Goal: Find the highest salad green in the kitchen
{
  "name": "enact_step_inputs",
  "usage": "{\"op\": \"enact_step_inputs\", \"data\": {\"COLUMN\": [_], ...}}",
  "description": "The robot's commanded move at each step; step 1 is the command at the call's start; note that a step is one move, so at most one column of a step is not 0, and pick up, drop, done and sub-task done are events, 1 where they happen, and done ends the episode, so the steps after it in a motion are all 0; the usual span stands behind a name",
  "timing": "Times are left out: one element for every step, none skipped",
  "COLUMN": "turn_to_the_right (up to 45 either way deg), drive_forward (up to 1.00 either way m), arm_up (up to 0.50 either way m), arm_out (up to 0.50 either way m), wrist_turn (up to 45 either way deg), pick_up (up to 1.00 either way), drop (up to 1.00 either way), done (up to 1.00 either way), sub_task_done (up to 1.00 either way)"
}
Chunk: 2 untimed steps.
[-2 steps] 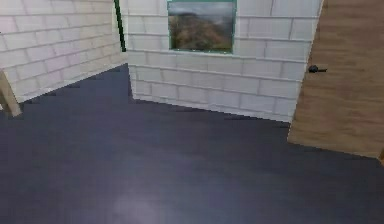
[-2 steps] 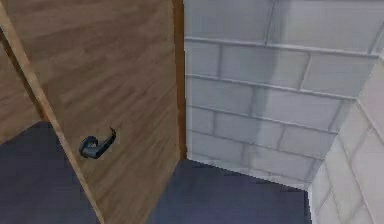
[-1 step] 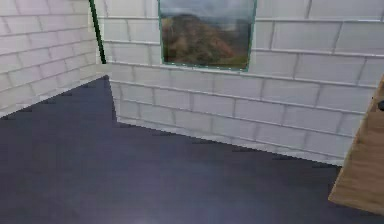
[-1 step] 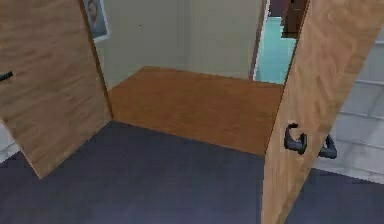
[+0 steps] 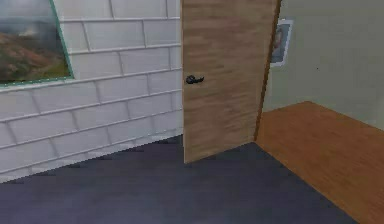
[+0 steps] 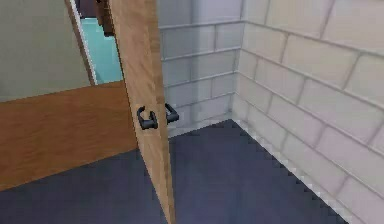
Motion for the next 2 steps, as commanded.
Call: {"op": "enact_step_inputs", "data": {"turn_to_the_right": [24.0, 0.0], "drive_forward": [0.0, 0.7], "arm_up": [0.0, 0.0], "arm_out": [0.0, 0.0], "wrist_turn": [0.0, 0.0], "pick_up": [0.0, 0.0], "drop": [0.0, 0.0], "done": [0.0, 0.0], "sub_task_done": [0.0, 0.0]}}
